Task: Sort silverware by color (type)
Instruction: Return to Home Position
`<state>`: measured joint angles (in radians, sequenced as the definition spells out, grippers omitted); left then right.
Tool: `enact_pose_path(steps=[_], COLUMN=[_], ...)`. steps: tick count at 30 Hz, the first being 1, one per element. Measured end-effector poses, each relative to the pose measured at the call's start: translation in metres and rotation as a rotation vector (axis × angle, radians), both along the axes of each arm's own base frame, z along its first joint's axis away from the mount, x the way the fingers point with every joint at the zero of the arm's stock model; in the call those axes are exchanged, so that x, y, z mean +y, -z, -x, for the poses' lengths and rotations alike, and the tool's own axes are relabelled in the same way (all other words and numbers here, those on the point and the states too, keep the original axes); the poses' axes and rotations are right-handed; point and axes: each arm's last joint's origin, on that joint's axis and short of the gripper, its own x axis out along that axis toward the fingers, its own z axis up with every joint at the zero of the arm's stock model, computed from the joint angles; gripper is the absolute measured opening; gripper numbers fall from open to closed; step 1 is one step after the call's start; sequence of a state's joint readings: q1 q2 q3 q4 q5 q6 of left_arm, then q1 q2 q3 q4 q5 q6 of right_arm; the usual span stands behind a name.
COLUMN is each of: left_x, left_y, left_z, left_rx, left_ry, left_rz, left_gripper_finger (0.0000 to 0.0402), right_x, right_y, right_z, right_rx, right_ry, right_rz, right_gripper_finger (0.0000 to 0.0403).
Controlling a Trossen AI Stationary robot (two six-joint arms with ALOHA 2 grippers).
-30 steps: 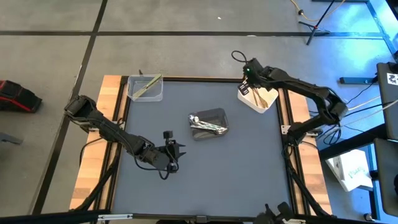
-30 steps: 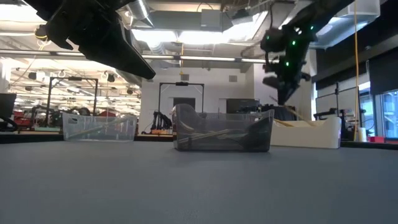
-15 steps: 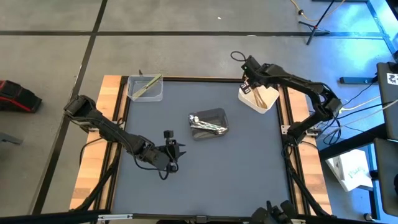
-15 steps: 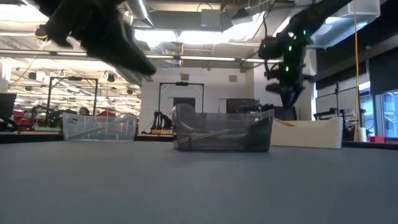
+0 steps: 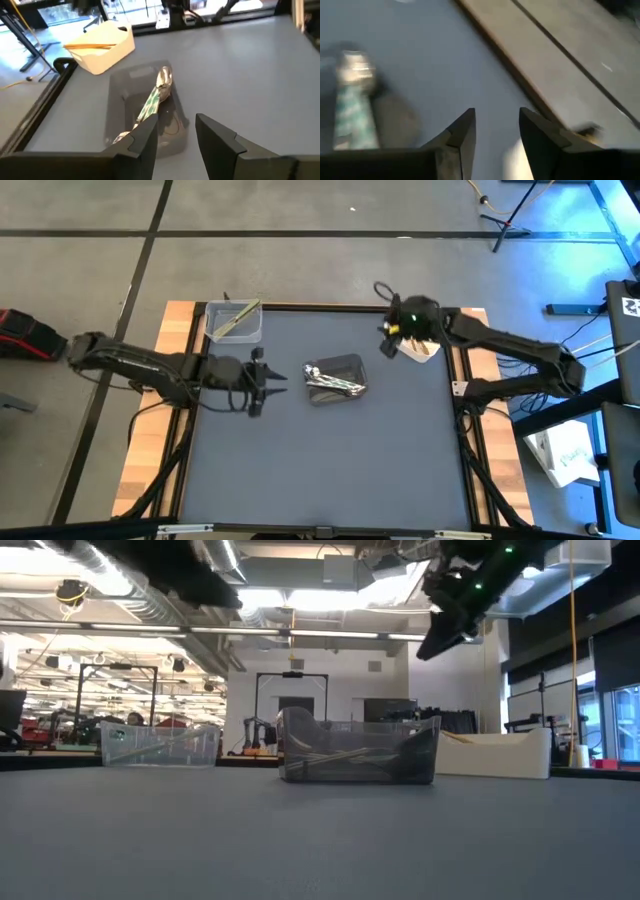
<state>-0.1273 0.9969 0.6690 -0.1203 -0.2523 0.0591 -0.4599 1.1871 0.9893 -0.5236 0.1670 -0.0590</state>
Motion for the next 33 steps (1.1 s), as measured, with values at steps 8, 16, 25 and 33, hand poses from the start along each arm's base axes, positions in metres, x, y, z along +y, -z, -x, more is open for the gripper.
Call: enact_pose_path(steps=[8, 16, 25, 33], left_x=[0.035, 0.037, 0.032, 0.031], left_y=[0.038, 0.067, 0.083, 0.092], left_z=[0.038, 0.065, 0.086, 0.096], left_rx=[-0.181, -0.317, -0.412, -0.466], left_ry=[-0.019, -0.058, -0.066, -0.058], left_rz=[0.109, 0.157, 0.181, 0.178], left_gripper_finger=[0.0088, 0.0027, 0.0006, 0.0002], right_x=[0.025, 0.044, 0.062, 0.073], right_y=[0.043, 0.062, 0.072, 0.092], right_z=[0.026, 0.058, 0.097, 0.121], right_rx=[-0.202, -0.392, -0.558, -0.688], right_ry=[-0.239, -0.322, -0.310, -0.309], right_rz=[-0.029, 0.005, 0.079, 0.112], right_gripper_finger=[0.0071, 0.0005, 0.0004, 0.0002])
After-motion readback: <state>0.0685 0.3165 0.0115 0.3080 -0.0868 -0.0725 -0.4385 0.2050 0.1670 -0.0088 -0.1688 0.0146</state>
